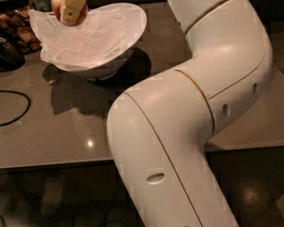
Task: Pick apple from white bowl
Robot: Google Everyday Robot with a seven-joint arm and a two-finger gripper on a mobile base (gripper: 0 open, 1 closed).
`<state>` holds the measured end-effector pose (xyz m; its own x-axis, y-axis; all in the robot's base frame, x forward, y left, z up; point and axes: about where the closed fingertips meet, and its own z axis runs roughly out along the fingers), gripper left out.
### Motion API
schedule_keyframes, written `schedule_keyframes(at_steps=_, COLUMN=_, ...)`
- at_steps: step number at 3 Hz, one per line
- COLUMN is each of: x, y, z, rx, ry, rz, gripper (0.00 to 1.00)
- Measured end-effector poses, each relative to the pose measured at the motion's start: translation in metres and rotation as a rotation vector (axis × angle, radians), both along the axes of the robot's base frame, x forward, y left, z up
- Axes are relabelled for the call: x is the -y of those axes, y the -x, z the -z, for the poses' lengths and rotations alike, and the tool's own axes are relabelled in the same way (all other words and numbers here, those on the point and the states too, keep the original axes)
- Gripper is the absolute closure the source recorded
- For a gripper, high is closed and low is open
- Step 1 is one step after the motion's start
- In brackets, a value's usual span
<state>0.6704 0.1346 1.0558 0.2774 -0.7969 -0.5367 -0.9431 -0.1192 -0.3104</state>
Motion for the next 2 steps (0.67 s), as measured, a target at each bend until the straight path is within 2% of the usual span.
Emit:
schedule_keyframes(at_steps=1, x=-0.0073, y=0.0273, z=-0.0294, rx=0.022, ry=-0.038, rz=-0.044, gripper=1.00)
schedule_keyframes(at_steps=2, x=-0.0080, y=0.0283, z=-0.0330, rx=0.029, ry=-0.052, rz=-0.037, gripper=1.00)
